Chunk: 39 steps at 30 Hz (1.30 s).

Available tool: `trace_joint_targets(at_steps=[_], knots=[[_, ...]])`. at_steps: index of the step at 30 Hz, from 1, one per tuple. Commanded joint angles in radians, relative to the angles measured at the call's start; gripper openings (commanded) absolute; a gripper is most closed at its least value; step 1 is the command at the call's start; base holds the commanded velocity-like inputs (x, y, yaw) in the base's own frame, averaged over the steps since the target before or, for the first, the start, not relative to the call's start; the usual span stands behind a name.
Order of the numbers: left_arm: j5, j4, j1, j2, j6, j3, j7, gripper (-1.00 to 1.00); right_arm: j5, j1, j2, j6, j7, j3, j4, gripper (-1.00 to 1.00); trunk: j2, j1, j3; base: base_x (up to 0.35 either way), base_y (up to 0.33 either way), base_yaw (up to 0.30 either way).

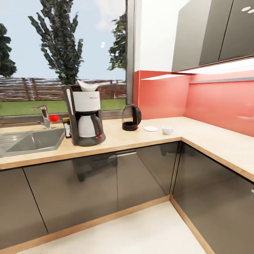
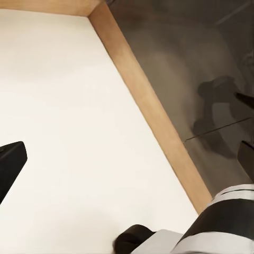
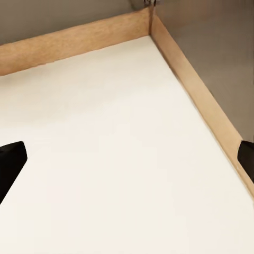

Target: Set up a coffee station on the kitchen countertop: keep the coffee maker on the countertop, move the bottle of coffee from the kitchen shelf to the counter next to the coffee maker, place a paper coffee filter on top of the coffee maker, put the saucer next to the coffee maker with the coffee cup on the saucer, and place the electric kettle next to the coffee maker.

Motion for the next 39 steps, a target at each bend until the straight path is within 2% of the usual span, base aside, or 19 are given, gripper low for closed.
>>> trace_joint_targets(at_steps=[1,2,3,14,30,39], knots=[[0.003,0.001,-0.001,0.000,-0.004,-0.002,-0.003,1.00,-0.005,-0.001,0.005,-0.005,0.002,0.007,-0.002,1.00,-0.001,0.000,-0.001,0.000,0.000,0.181],[0.003,0.001,-0.001,0.000,-0.004,-0.002,-0.003,1.00,0.098,-0.002,0.024,-0.005,0.002,0.007,-0.002,1.00,-0.001,0.000,-0.001,0.000,0.000,0.145],[0.003,0.001,0.000,-0.001,-0.004,-0.002,-0.003,1.00,0.102,-0.002,0.026,-0.005,0.002,0.007,-0.003,1.00,-0.001,0.000,-0.001,0.000,0.000,0.093],[0.003,0.001,0.000,-0.001,-0.006,-0.001,-0.004,1.00,0.108,-0.002,0.028,-0.005,0.002,0.007,-0.003,1.00,-0.001,0.000,-0.001,0.047,-0.101,0.053],[0.003,0.001,0.000,-0.001,-0.006,0.001,-0.004,1.00,0.108,-0.002,0.028,-0.005,0.002,0.007,-0.003,1.00,-0.001,0.000,-0.001,0.005,-0.011,0.243],[0.003,0.001,0.000,-0.001,-0.006,0.002,-0.004,1.00,0.108,-0.002,0.029,-0.006,0.000,0.007,-0.002,1.00,-0.001,0.000,-0.001,0.000,0.000,0.055]])
